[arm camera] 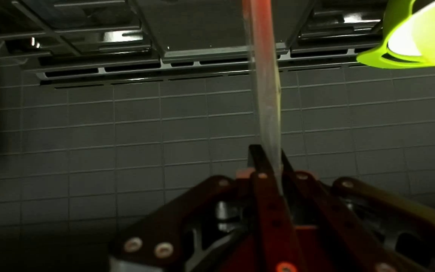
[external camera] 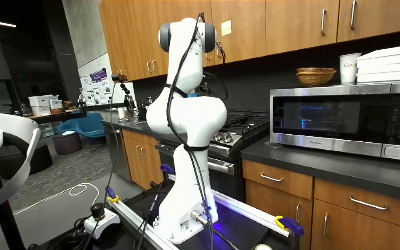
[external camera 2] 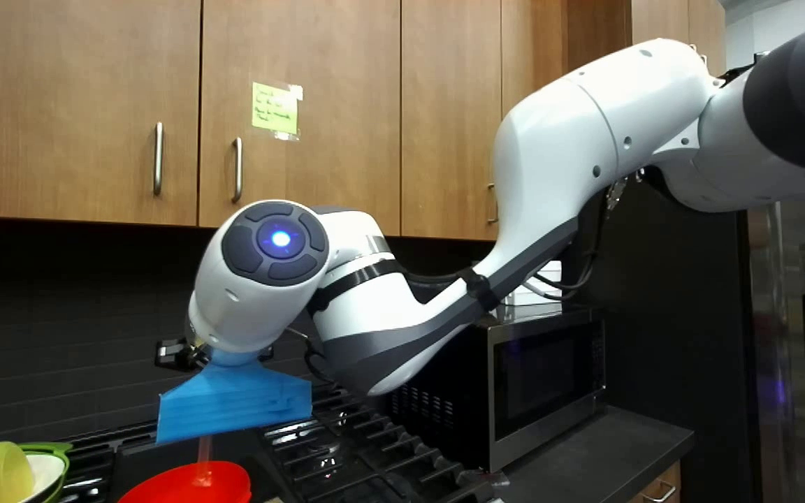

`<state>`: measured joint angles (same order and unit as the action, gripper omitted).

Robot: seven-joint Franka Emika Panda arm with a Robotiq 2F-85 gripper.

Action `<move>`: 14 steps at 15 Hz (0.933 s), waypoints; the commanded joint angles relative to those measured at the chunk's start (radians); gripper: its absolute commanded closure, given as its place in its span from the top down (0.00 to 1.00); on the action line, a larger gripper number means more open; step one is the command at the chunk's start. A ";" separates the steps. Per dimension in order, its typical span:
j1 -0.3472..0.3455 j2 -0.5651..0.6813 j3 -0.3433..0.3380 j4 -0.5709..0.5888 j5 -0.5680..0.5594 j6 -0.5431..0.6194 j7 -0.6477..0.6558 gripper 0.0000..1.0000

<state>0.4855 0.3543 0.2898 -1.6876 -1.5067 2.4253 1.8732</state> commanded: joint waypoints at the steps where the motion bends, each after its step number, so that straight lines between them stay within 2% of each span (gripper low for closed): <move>1: -0.012 -0.035 0.007 -0.020 -0.012 -0.021 0.026 0.01; 12: -0.066 -0.054 -0.001 -0.085 0.058 -0.045 0.038 0.01; 14: -0.074 -0.052 0.002 -0.088 0.106 -0.057 0.030 0.01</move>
<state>0.4247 0.3386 0.2874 -1.7372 -1.4446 2.3892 1.8966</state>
